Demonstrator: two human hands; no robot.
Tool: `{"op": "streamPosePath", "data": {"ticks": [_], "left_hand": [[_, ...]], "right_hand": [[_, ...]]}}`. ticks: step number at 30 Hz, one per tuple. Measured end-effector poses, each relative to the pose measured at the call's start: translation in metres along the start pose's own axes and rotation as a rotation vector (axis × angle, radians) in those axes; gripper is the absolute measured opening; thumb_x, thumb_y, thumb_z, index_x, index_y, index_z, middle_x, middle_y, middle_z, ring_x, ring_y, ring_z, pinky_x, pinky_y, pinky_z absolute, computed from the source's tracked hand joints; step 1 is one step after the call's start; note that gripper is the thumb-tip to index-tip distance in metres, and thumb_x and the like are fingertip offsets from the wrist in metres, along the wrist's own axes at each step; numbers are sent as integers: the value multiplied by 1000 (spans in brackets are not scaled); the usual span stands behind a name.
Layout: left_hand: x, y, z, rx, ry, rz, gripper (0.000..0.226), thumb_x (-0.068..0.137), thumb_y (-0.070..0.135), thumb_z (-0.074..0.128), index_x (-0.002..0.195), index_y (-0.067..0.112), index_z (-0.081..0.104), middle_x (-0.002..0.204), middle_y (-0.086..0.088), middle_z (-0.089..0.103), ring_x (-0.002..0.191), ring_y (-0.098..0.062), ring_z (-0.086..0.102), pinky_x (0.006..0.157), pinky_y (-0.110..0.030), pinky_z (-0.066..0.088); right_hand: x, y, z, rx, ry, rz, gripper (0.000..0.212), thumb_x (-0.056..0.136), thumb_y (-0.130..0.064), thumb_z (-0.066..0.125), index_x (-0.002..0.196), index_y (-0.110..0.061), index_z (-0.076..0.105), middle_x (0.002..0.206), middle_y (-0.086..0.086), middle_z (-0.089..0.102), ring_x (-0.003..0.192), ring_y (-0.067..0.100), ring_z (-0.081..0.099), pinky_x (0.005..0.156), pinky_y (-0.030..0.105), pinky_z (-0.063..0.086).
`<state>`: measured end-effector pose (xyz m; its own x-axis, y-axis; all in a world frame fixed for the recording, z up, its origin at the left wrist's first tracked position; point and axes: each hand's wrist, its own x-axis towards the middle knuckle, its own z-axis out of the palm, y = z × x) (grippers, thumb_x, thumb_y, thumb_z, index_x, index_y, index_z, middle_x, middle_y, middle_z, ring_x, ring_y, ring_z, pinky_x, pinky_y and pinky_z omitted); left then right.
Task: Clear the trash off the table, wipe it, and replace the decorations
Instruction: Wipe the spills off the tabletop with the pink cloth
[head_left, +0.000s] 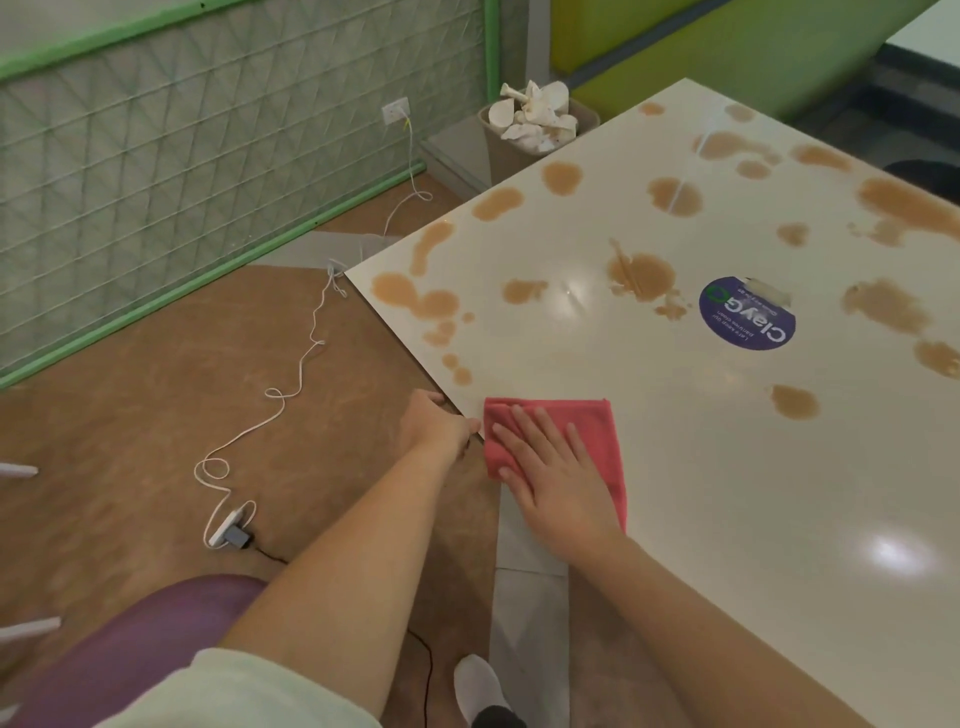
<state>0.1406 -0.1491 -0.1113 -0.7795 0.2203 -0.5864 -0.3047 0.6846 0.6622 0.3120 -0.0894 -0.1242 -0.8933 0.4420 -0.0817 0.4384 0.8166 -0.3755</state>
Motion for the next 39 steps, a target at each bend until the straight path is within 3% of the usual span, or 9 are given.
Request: {"op": "streamPosePath", "data": {"ticks": [6,10,13,18,24,29,32,35,39], "left_hand": [[1,-1,3,27,16,-5,50,63,11,73,102,25,44,85,-3,68,71,-24,72,75,-41,60],[2,2,5,20,8,-41,50,56,7,70,92,28,42,85,-3,66,73,-30,72,75,-41,60],[-1,8,3,15,-6,-60,48,62,2,68,96,24,42,79,-5,65,66,-26,72,74,-41,61],[-6,16,1,58,13,-57,42,73,-4,66,99,18,42,85,-6,60,61,-26,71,66,-40,62],[-6,25,-2,141,39,-83,40,68,-3,77,102,8,58,83,-10,68,51,-23,68,53,-39,61],[-2,26,-1,153,-9,-106,39,68,-5,72,104,8,62,90,-9,71,52,-24,70,46,-32,58],[1,21,-1,161,-31,-110,44,62,5,78,101,13,58,88,-6,71,60,-23,72,59,-35,61],[8,18,-3,252,-61,-100,54,44,30,82,93,19,62,86,-1,73,76,-20,72,79,-37,59],[6,22,-12,318,-65,-113,38,70,23,84,71,21,46,88,-4,73,85,-20,70,88,-36,55]], "right_hand": [[46,17,-8,14,94,193,50,102,-46,20,151,-40,27,164,-12,7,151,11,-6,121,38,-8],[-10,-4,4,-4,53,67,45,105,-47,20,149,-44,30,162,-16,8,150,9,-6,123,42,0],[-15,25,-6,-23,36,80,47,104,-48,16,149,-45,29,161,-18,8,150,5,-6,123,41,2],[27,36,-15,-11,135,299,56,98,-46,13,150,-39,30,163,-12,9,151,11,-3,122,43,0],[-18,5,4,-16,-18,-8,50,104,-48,15,153,-41,21,162,-16,5,150,7,-7,122,42,-1],[35,46,-19,17,35,170,49,104,-43,23,152,-40,22,162,-17,3,147,1,-12,122,39,-5],[38,25,-13,35,91,228,47,105,-40,24,152,-38,24,163,-15,3,149,6,-11,121,37,-9],[18,16,-1,-10,58,-2,47,104,-42,21,150,-37,33,161,-16,16,151,8,1,122,40,1],[64,47,-17,-17,6,-27,49,103,-44,18,151,-40,28,161,-20,11,149,2,-4,122,36,-2]]}}
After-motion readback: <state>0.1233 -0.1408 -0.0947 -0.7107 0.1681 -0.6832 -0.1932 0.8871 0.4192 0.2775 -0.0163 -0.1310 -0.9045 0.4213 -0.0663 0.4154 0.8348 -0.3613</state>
